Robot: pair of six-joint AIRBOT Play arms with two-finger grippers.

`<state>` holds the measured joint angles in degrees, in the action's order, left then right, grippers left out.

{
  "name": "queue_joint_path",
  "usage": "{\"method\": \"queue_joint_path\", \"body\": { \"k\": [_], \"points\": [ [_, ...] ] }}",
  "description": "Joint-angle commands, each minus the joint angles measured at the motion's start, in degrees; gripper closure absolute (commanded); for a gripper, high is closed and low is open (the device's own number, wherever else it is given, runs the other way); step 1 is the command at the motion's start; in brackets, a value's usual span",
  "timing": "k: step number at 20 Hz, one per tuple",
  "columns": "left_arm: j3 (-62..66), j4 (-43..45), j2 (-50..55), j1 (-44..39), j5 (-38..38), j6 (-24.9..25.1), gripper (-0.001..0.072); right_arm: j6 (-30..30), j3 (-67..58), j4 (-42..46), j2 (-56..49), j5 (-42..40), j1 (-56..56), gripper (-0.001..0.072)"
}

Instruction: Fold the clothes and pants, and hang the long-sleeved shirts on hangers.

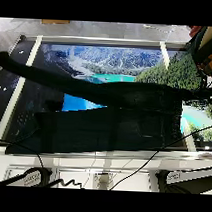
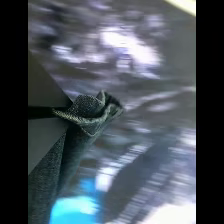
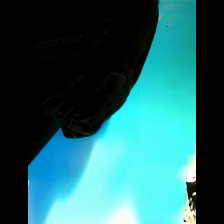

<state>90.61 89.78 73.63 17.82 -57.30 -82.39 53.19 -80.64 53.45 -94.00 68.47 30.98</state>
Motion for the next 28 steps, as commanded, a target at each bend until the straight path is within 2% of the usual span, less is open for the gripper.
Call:
{"method": "queue_joint_path", "body": {
  "k": [1, 5, 10, 12, 13, 16, 18, 19, 20, 21, 23, 26, 28],
  "points": [
    [0.1, 3.3, 1.0, 0.0, -15.4, 0.4, 0.0676, 0.3, -0.1, 1.0, 0.1, -0.2, 0.1, 0.0679],
    [0.1, 6.6, 2.4, 0.5, -27.5, 3.3, 0.0678, 0.3, -0.1, 1.0, 0.1, -0.8, 0.1, 0.068],
    [0.1, 4.6, 7.4, 0.9, -22.9, 2.7, 0.0676, 0.2, -0.1, 1.0, 0.1, -2.3, 0.1, 0.068],
    [0.1, -1.1, 12.4, 0.8, -17.4, 2.5, 0.0675, 0.3, -0.1, 1.0, 0.1, -3.6, 0.1, 0.068],
    [0.1, -4.0, 14.7, 0.8, -13.1, 0.8, 0.0674, 0.2, -0.1, 1.0, 0.1, -4.2, 0.1, 0.0679],
    [0.1, -14.7, 20.7, 0.9, 5.6, -5.0, 0.0674, 0.3, -0.1, 1.0, 0.1, -7.1, 0.0, 0.0679],
    [0.1, -23.8, 23.6, 0.9, 17.1, -6.8, 0.0658, 0.3, -0.1, 1.0, 0.1, -8.1, 0.0, 0.0679],
    [0.1, -26.8, 24.7, 0.9, 21.1, -6.8, 0.0503, 0.3, -0.1, 1.0, 0.0, -8.3, 0.0, 0.0679],
    [0.1, -28.7, 25.4, 0.9, 24.0, -6.8, 0.0132, 0.3, -0.1, 1.0, 0.1, -8.2, 0.0, 0.0679],
    [0.1, -29.2, 25.7, 0.9, 24.8, -7.0, 0.0011, 0.3, -0.1, 1.0, 0.0, -8.2, 0.0, 0.0679],
    [0.1, -28.5, 25.4, 1.3, 22.9, -7.0, 0.0006, 0.3, -0.1, 1.0, 0.0, -8.1, 0.0, 0.0679],
    [0.1, -28.1, 25.2, 3.9, 12.7, -7.0, 0.0024, 0.3, -0.1, 1.0, 0.1, -8.1, 0.0, 0.0679],
    [0.1, -25.0, 25.2, 6.6, 2.8, -7.0, 0.0185, 0.3, -0.1, 1.0, 0.0, -8.1, 0.0, 0.0679]
  ]
}}
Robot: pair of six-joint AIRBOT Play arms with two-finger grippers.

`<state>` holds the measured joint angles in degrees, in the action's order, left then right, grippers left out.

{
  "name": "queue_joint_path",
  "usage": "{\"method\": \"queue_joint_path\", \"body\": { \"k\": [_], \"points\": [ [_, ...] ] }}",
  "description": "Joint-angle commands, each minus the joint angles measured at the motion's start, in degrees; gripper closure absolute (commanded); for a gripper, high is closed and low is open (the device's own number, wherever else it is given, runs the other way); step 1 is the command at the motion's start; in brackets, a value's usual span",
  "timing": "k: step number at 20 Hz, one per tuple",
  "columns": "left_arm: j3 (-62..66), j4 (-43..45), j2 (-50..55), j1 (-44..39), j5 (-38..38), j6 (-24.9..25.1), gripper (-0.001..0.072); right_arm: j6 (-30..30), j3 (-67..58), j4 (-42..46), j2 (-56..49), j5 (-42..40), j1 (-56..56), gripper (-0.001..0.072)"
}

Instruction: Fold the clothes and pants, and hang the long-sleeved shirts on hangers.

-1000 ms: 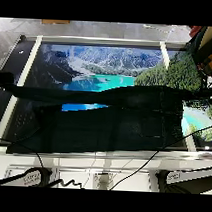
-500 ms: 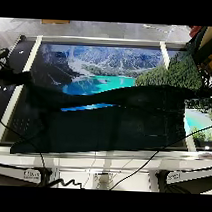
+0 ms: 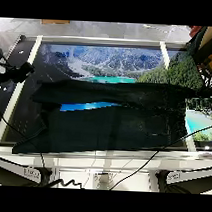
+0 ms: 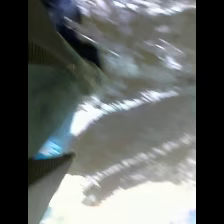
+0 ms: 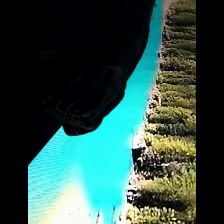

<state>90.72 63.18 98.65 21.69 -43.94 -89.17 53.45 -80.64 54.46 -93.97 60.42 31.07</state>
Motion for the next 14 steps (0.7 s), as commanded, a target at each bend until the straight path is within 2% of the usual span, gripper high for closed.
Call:
{"method": "queue_joint_path", "body": {
  "k": [1, 3, 5, 11, 14],
  "points": [
    [-0.1, 4.2, 0.2, 4.2, -15.6, -0.2, 0.0196, 0.0, -0.1, 0.0, 0.0, 0.0, 0.0, 0.0679],
    [-0.1, 7.8, 0.6, 6.7, -23.5, -0.2, 0.0196, 0.0, -0.1, 0.0, 0.0, 0.0, 0.0, 0.0679],
    [-1.2, 8.0, 1.2, 8.7, -27.0, -0.2, 0.0223, 0.0, -0.1, 0.0, 0.0, 0.0, 0.0, 0.0679],
    [-8.3, 7.9, 3.2, 9.7, -21.4, 1.1, 0.0224, 0.0, -0.1, 0.0, 0.0, 0.0, 0.0, 0.0679],
    [-8.3, 3.7, 5.4, 8.9, -16.8, 4.9, 0.0224, 0.0, -0.1, 0.0, 0.0, 0.0, 0.0, 0.0679]
  ]
}}
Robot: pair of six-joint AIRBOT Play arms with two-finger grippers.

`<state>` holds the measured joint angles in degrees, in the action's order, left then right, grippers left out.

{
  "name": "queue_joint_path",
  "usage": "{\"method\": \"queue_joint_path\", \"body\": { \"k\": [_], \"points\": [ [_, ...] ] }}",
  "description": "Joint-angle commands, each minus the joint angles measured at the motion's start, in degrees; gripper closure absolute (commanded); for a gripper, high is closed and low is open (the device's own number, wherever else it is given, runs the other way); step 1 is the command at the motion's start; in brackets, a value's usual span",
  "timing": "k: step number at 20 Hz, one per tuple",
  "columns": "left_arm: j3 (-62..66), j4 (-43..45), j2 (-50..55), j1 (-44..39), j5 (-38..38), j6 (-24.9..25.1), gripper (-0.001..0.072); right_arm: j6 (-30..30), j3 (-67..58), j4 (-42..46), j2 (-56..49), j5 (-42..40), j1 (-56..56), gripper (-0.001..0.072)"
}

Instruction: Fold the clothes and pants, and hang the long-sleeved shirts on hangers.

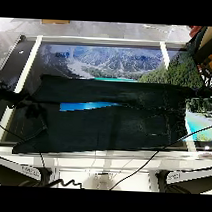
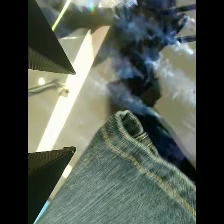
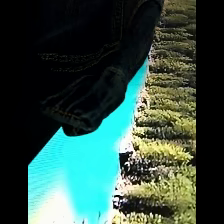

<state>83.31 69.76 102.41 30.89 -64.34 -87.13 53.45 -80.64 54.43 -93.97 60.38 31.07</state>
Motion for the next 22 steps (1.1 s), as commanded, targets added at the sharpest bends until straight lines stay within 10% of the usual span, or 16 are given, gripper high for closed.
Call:
{"method": "queue_joint_path", "body": {
  "k": [1, 7, 15, 22],
  "points": [
    [-0.9, -3.9, 2.2, -0.9, 5.7, 4.3, 0.0225, 0.0, -0.1, 0.0, 0.0, 0.0, 0.0, 0.0679],
    [-0.9, -4.3, 2.9, -4.8, 16.9, 6.6, 0.0639, 0.1, -0.1, 0.0, 0.0, 0.0, 0.0, 0.0679],
    [14.4, -20.2, -1.4, -5.5, 23.4, 4.9, 0.0676, 6.8, -0.1, -0.5, 0.0, -7.1, 0.0, 0.0679],
    [20.7, -1.9, -6.8, -5.6, 8.9, 2.0, 0.0676, 8.9, -0.1, 0.3, 0.0, -14.4, -3.1, 0.068]
  ]
}}
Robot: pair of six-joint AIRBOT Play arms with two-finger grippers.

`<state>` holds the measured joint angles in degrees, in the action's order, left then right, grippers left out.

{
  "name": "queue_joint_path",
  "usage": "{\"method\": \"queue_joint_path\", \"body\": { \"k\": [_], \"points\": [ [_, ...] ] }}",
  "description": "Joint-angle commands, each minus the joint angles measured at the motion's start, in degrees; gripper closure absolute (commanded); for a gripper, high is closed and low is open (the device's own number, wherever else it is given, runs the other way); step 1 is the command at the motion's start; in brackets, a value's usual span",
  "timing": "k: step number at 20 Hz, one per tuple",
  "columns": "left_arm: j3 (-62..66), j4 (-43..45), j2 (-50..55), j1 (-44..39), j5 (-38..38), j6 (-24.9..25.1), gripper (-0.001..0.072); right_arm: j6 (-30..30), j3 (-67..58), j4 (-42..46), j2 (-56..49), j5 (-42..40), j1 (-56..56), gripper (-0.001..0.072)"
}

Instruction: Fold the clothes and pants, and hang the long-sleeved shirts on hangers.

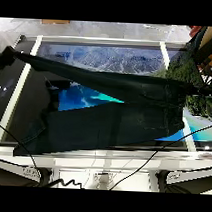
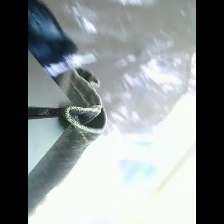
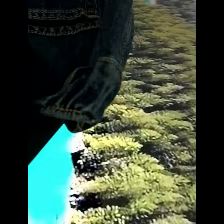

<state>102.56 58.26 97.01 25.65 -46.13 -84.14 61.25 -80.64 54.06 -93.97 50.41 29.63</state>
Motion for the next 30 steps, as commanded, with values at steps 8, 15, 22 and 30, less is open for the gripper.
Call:
{"method": "queue_joint_path", "body": {
  "k": [8, 15, 22, 30],
  "points": [
    [-21.3, 19.7, -0.6, -1.6, -5.5, -3.7, 0.0675, 8.6, -0.1, 4.3, -5.9, -19.5, -8.0, 0.068],
    [-22.7, 10.6, 0.9, -1.7, 6.7, -3.8, 0.0673, 8.9, -0.1, 4.2, -7.5, -24.1, -8.3, 0.068],
    [-22.7, 6.6, 0.9, -1.8, 9.4, -4.2, 0.0673, 10.3, -0.1, 4.2, -7.5, -31.1, -8.3, 0.068],
    [-22.6, 4.3, 0.9, -3.8, 18.2, -4.1, 0.0004, 10.3, -0.1, 4.2, -7.5, -31.4, -8.3, 0.0368]
  ]
}}
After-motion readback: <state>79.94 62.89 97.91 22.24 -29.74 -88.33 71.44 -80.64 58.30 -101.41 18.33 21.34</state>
